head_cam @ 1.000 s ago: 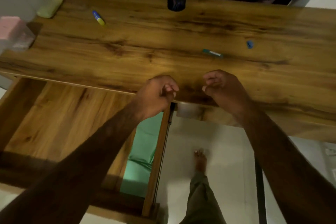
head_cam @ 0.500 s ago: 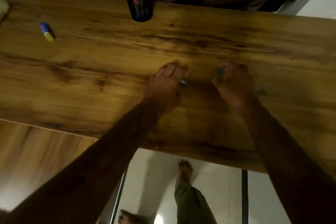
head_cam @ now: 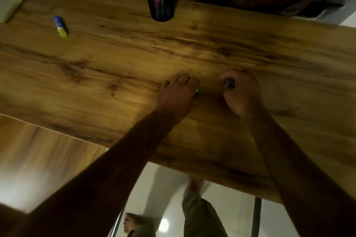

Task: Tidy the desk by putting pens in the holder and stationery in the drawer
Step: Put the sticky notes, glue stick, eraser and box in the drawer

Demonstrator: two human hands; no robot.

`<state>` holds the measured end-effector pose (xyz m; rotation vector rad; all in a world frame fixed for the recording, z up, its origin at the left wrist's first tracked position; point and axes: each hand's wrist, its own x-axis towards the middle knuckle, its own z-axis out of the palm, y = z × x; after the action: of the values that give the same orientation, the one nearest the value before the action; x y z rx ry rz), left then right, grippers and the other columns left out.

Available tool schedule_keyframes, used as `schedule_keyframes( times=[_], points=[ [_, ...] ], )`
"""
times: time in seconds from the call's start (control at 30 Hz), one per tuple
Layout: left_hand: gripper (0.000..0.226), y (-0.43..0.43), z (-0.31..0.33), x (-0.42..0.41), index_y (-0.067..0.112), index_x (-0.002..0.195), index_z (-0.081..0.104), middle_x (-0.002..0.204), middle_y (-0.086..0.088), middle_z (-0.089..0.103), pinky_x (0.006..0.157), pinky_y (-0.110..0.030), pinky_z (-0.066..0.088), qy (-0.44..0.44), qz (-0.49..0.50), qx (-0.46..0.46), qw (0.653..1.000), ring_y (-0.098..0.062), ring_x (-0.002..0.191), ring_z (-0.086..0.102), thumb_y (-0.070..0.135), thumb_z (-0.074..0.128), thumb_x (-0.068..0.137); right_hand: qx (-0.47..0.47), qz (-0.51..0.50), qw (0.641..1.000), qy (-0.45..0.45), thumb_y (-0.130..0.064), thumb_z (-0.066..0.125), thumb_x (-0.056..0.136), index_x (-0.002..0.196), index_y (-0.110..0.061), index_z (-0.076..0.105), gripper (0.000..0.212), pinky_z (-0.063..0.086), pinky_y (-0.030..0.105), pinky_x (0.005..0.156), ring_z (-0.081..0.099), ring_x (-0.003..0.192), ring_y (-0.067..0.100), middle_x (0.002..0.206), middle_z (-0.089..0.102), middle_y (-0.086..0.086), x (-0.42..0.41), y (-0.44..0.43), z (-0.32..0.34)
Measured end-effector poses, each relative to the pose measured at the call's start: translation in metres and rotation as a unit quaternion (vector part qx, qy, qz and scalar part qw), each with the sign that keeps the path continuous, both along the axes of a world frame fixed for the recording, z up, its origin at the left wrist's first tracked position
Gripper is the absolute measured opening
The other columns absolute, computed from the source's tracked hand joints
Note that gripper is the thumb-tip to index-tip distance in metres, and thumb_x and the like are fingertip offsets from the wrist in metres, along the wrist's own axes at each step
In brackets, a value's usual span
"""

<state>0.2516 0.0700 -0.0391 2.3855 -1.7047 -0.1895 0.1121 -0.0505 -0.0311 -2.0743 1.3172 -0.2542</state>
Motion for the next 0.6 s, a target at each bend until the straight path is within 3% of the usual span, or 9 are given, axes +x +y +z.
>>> schedule_keyframes(
  times=[0.1, 0.2, 0.3, 0.4, 0.43, 0.5, 0.6],
  points=[
    [0.024, 0.013, 0.011, 0.012, 0.015, 0.12, 0.048, 0.119, -0.007, 0.061, 0.085, -0.041, 0.046, 0.048, 0.027, -0.055, 0.997, -0.026, 0.109, 0.053, 0.019, 0.05, 0.096, -0.021, 0.055, 0.998, -0.016, -0.005, 0.059, 0.09, 0.119, -0.029, 0.068, 0.039, 0.042, 0.023, 0.081, 0.059, 0.106, 0.018, 0.125, 0.057, 0.001, 0.017, 0.012, 0.006],
    [0.024, 0.034, 0.019, 0.033, 0.01, 0.12, 0.044, 0.103, -0.006, 0.058, 0.069, -0.03, 0.04, 0.128, 0.057, -0.085, 0.987, -0.019, 0.088, 0.054, 0.018, 0.049, 0.098, -0.013, 0.103, 0.994, -0.039, -0.004, 0.059, 0.09, 0.112, -0.03, 0.071, 0.036, 0.037, 0.015, 0.069, 0.056, 0.099, 0.01, 0.119, 0.062, -0.004, 0.042, 0.03, 0.01],
    [0.023, 0.06, 0.023, 0.054, 0.01, 0.111, 0.037, 0.085, 0.002, 0.053, 0.066, -0.035, 0.044, 0.295, 0.114, -0.105, 0.943, -0.031, 0.082, 0.062, 0.01, 0.048, 0.091, 0.023, 0.12, 0.99, -0.067, -0.005, 0.059, 0.086, 0.099, -0.032, 0.073, 0.033, 0.037, 0.01, 0.068, 0.061, 0.098, 0.009, 0.114, 0.067, -0.003, 0.072, 0.054, 0.02],
    [0.019, 0.091, 0.03, 0.08, 0.018, 0.101, 0.038, 0.08, 0.006, 0.05, 0.069, -0.032, 0.043, 0.402, 0.218, -0.145, 0.878, -0.03, 0.08, 0.059, 0.017, 0.048, 0.085, 0.071, 0.11, 0.988, -0.088, -0.007, 0.059, 0.084, 0.08, -0.032, 0.074, 0.03, 0.05, 0.02, 0.074, 0.07, 0.089, 0.012, 0.089, 0.073, -0.008, 0.103, 0.083, 0.029],
    [0.018, 0.102, 0.035, 0.091, 0.019, 0.098, 0.04, 0.08, 0.004, 0.051, 0.069, -0.031, 0.043, 0.421, 0.236, -0.161, 0.861, -0.026, 0.078, 0.058, 0.021, 0.05, 0.083, 0.103, 0.101, 0.985, -0.099, -0.008, 0.059, 0.083, 0.076, -0.031, 0.075, 0.029, 0.056, 0.026, 0.077, 0.071, 0.084, 0.012, 0.08, 0.074, -0.009, 0.116, 0.094, 0.032],
    [0.016, 0.125, 0.042, 0.112, 0.022, 0.094, 0.048, 0.082, 0.003, 0.056, 0.075, -0.032, 0.047, 0.412, 0.248, -0.171, 0.86, -0.021, 0.08, 0.059, 0.026, 0.056, 0.08, 0.149, 0.089, 0.978, -0.114, -0.008, 0.058, 0.083, 0.071, -0.028, 0.075, 0.029, 0.061, 0.034, 0.073, 0.071, 0.075, 0.014, 0.069, 0.073, -0.006, 0.139, 0.114, 0.038],
    [0.008, 0.156, 0.046, 0.141, 0.025, 0.087, 0.06, 0.085, 0.007, 0.064, 0.086, -0.031, 0.052, 0.348, 0.285, -0.172, 0.876, -0.018, 0.089, 0.065, 0.021, 0.064, 0.082, 0.193, 0.093, 0.968, -0.134, -0.007, 0.059, 0.087, 0.075, -0.023, 0.072, 0.024, 0.053, 0.024, 0.056, 0.065, 0.07, 0.014, 0.071, 0.07, -0.001, 0.171, 0.134, 0.042]
  ],
)
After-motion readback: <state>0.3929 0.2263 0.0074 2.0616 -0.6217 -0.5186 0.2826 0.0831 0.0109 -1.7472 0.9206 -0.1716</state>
